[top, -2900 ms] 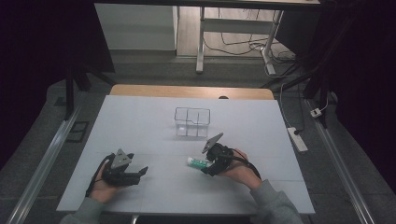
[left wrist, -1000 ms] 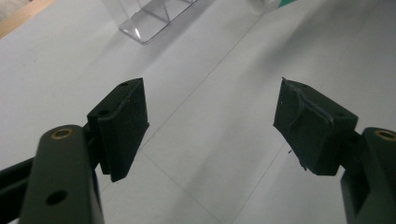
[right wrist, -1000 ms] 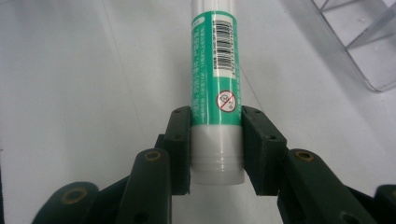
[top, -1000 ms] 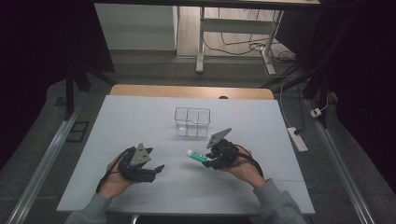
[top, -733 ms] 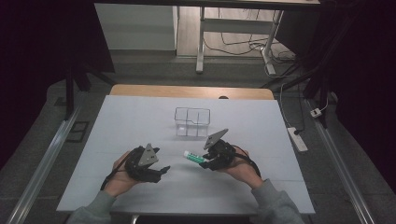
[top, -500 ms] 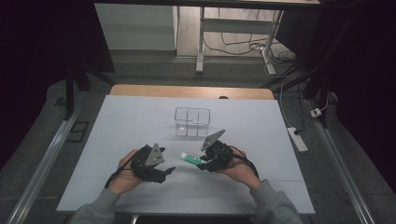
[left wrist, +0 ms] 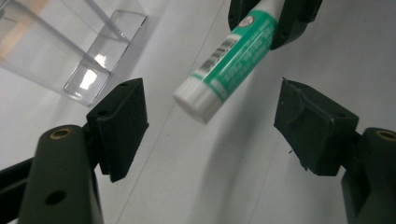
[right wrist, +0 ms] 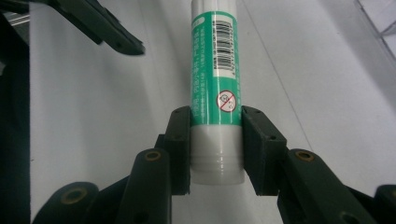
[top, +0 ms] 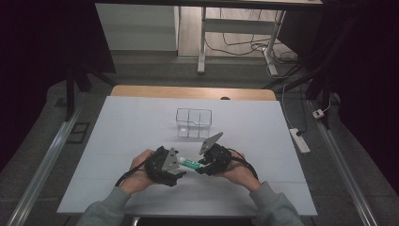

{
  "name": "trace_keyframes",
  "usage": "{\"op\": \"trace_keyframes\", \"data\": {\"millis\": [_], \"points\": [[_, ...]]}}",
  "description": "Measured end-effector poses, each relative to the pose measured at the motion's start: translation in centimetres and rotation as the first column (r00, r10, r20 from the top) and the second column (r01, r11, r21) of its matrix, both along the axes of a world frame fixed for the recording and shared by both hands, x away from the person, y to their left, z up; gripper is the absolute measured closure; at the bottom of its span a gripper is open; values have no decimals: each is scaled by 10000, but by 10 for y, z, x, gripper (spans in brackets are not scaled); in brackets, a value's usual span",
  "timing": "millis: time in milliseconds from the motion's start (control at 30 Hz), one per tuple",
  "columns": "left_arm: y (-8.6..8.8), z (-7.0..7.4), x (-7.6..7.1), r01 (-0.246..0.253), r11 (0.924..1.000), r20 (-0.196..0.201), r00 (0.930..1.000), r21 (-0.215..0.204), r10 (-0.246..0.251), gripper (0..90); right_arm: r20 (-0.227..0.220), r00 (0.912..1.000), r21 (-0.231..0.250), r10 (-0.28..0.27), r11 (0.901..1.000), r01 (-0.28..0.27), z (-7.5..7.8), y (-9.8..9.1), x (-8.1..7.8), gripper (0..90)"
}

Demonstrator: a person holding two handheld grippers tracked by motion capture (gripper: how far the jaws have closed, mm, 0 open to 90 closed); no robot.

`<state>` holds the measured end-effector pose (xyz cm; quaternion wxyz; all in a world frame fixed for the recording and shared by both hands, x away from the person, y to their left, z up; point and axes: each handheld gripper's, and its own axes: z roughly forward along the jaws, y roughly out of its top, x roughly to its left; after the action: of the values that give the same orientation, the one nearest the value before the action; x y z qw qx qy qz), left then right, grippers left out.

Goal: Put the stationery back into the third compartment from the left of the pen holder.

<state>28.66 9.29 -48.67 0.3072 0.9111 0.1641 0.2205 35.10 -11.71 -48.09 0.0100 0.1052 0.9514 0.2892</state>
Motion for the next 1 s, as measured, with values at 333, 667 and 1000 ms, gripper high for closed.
{"op": "trace_keyframes", "data": {"millis": [333,667,1000], "points": [[-12,-6,2,683,9950,167,9974,727,-697,275,-204,9990,-44,390,9992,-390,-1,5,-4,649],[-15,-12,5,1071,9827,76,9940,1512,-1095,513,-665,9958,394,632,9974,-606,4,3,-5,648],[-15,-19,4,1331,9796,-236,9911,1505,-1310,633,-837,9958,1566,358,9874,-224,11,-3,-1,632]]}}
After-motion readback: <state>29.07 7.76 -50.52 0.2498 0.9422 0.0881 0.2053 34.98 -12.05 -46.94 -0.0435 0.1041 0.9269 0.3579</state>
